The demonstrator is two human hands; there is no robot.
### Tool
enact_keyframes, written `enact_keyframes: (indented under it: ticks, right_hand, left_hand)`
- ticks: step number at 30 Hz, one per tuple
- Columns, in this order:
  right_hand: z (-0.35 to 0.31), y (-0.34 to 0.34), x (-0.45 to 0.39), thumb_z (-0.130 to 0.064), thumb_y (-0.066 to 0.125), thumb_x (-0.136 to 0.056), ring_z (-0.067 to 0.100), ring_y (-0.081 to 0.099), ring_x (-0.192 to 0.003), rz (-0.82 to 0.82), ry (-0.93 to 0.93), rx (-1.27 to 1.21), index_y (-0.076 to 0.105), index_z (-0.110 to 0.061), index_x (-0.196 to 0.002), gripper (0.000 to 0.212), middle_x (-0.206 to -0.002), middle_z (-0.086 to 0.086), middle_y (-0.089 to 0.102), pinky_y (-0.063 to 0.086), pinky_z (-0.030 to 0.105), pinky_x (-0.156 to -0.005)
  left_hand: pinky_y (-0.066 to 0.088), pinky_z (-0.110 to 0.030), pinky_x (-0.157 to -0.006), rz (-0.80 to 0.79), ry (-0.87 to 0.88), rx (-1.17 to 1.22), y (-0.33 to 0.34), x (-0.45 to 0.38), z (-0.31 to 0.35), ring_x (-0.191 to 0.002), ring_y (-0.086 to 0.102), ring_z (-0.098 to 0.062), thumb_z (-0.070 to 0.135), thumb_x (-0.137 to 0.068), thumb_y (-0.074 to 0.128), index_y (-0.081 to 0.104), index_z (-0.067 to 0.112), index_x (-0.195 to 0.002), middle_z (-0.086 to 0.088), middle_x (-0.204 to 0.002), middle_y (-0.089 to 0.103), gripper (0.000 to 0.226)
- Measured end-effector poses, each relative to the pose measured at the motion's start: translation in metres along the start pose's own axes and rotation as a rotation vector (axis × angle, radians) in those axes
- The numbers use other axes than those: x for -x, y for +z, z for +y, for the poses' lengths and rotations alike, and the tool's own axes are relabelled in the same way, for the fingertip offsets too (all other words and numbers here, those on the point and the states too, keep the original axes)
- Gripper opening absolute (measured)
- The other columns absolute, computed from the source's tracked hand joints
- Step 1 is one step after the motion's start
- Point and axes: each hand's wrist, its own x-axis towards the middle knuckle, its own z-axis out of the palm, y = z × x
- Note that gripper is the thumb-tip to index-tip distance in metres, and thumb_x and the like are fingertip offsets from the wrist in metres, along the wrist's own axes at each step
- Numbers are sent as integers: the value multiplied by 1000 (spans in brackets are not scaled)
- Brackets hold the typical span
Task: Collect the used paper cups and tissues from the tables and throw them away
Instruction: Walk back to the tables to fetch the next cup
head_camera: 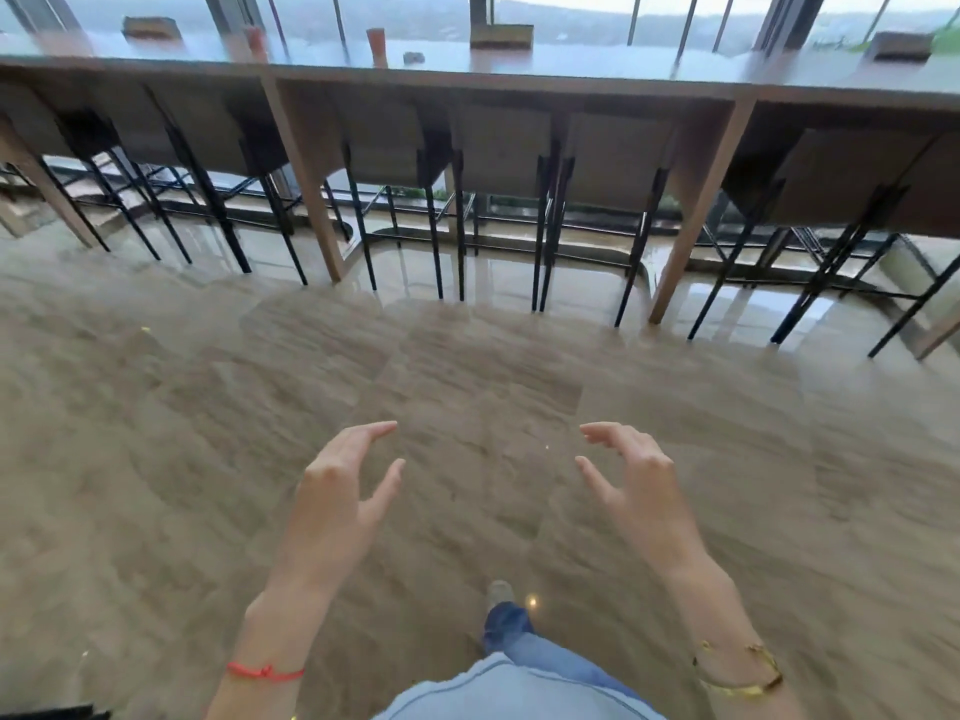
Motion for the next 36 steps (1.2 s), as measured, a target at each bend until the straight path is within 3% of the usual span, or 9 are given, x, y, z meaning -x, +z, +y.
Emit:
enact_keyframes:
  ticks: [5,12,18,25,36]
  right_hand:
    - [5,9,-138,-21,71,-85,3,52,-99,-14,-78,28,63,-23,-113,29,-103,-12,62,31,1,-85]
    - [16,38,-281,-25,70,-85,-1,52,-102,-59,-88,27,62,-26,-113,29,-104,-17,61,30,-1,-86]
    - [30,89,-400,-25,69,-86,-1,52,-103,-79,-62,0,62,-27,-113,29,-103,-19,60,31,-1,-86]
    - [6,152,-584,-25,68,-87,1,51,-104,-70,-107,-4,61,-24,-116,30,-107,-14,62,36,15,-91]
    - [-13,222,-808,-26,67,-87,1,51,-106,-64,-112,-9,60,-25,-117,31,-108,-16,59,40,20,-92]
  left_hand:
    - [28,0,-94,68,-19,-4,13,-118,-9,-105,55,-2,16,-85,72,65,18,-121,10,-112,63,36]
    - [25,3,-94,76,-66,-9,33,-249,-39,-108,49,7,23,-87,68,63,23,-123,15,-117,60,36]
    - [26,3,-93,64,-102,-5,54,-369,-89,-109,52,3,23,-88,68,62,23,-124,17,-115,58,37]
    - [26,2,-96,87,-96,-42,46,-541,-155,-111,55,-2,24,-88,68,62,21,-125,11,-118,61,37]
    - [24,6,-93,61,-94,-54,39,-767,-225,-113,50,5,29,-90,65,59,25,-128,16,-121,58,39]
